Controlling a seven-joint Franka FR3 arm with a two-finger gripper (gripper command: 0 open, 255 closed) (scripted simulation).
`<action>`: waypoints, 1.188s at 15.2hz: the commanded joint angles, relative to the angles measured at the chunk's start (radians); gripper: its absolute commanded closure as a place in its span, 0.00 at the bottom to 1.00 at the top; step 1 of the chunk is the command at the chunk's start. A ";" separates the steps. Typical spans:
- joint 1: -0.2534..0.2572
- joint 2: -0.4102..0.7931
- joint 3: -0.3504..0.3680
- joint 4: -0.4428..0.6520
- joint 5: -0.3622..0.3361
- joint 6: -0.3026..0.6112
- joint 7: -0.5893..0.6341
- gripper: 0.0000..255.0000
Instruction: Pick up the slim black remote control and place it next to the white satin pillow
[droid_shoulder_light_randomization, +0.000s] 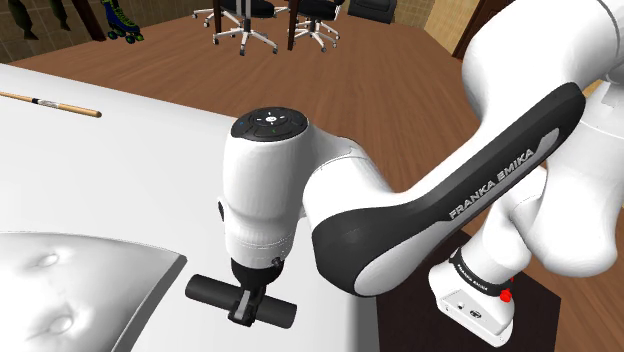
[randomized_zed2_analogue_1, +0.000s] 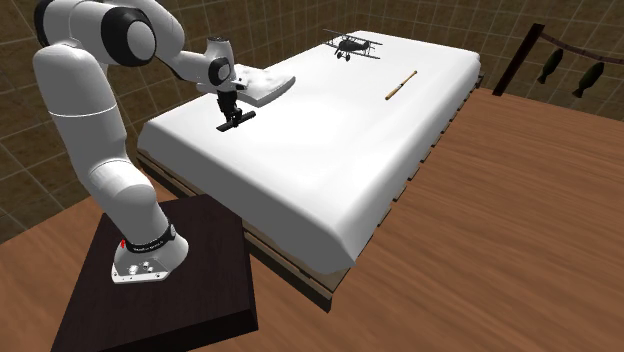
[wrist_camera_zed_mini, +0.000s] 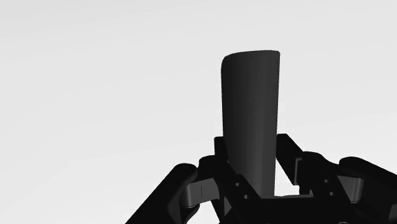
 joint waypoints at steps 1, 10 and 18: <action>0.000 0.000 0.000 0.000 0.000 0.000 0.000 0.00; -0.014 -0.081 0.004 0.044 0.040 -0.119 -0.029 0.00; -0.014 -0.081 0.004 0.044 0.040 -0.119 -0.029 0.00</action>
